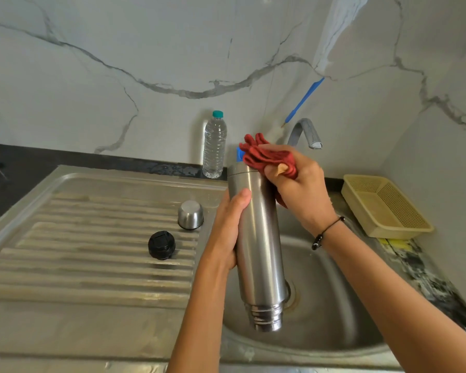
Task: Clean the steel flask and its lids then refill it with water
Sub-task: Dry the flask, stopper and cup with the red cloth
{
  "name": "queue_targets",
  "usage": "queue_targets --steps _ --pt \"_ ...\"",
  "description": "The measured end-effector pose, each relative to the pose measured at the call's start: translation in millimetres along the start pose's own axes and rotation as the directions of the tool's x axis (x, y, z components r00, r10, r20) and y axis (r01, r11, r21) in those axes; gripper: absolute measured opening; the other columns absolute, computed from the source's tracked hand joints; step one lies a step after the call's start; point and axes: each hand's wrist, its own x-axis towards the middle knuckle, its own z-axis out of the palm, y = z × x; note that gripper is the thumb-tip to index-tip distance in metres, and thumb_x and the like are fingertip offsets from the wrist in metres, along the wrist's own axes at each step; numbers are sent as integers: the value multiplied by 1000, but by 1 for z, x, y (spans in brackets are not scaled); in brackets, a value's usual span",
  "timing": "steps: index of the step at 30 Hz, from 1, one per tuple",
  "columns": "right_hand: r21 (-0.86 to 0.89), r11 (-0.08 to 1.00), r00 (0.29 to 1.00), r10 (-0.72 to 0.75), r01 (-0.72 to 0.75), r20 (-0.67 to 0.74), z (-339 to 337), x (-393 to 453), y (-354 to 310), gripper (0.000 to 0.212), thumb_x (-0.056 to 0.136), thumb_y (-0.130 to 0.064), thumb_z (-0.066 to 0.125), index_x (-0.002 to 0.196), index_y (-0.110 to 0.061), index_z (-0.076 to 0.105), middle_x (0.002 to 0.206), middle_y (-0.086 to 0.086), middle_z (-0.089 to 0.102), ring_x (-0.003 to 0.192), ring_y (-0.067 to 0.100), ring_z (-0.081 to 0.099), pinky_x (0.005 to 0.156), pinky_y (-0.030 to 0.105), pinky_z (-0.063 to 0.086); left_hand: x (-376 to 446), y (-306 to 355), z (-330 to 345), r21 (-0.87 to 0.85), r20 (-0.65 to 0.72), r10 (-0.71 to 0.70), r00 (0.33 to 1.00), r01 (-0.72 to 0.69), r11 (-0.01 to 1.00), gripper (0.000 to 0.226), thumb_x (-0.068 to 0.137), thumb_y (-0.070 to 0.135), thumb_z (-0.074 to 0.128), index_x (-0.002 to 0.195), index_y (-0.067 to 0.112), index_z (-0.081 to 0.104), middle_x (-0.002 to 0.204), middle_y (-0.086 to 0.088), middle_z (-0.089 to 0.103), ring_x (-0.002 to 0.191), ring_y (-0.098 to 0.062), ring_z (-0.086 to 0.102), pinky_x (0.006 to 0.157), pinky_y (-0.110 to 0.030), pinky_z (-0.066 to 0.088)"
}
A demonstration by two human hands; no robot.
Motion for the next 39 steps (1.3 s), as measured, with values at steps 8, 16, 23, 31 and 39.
queue_targets --steps 8,16,23,31,39 --pt "462 826 943 322 -324 87 -14 -4 13 26 90 3 54 91 -19 66 88 -9 73 93 10 66 99 39 46 -1 -12 2 -46 17 -172 985 173 984 90 58 61 69 121 -2 57 94 -21 65 79 -28 62 66 -34 54" --pt "4 999 994 44 -44 -101 -21 -12 19 36 82 -6 58 114 -21 65 103 2 71 92 23 67 90 25 50 0 -12 15 -88 -123 -113 986 103 991 58 84 44 62 120 -1 60 116 -25 64 107 -32 61 99 -47 45" --pt "-103 965 969 -231 239 90 -9 -18 17 43 76 1 58 115 -16 64 127 0 58 126 16 49 107 30 39 -2 -12 8 59 57 8 998 -11 998 66 78 58 63 120 7 59 101 -12 72 89 -20 69 79 -37 55" --pt "465 837 957 247 -289 151 -31 -11 31 24 82 -4 59 102 -14 68 103 1 72 101 16 65 85 28 49 -3 -19 7 68 209 -35 977 21 997 99 49 59 82 119 -5 54 93 -28 68 78 -29 68 66 -35 56" --pt "-17 998 970 -55 60 236 -56 13 5 33 84 2 54 110 -17 64 111 -4 68 103 7 64 93 20 48 3 -23 9 396 16 118 993 -114 911 71 53 36 82 116 37 50 101 9 69 93 -9 67 80 -28 53"
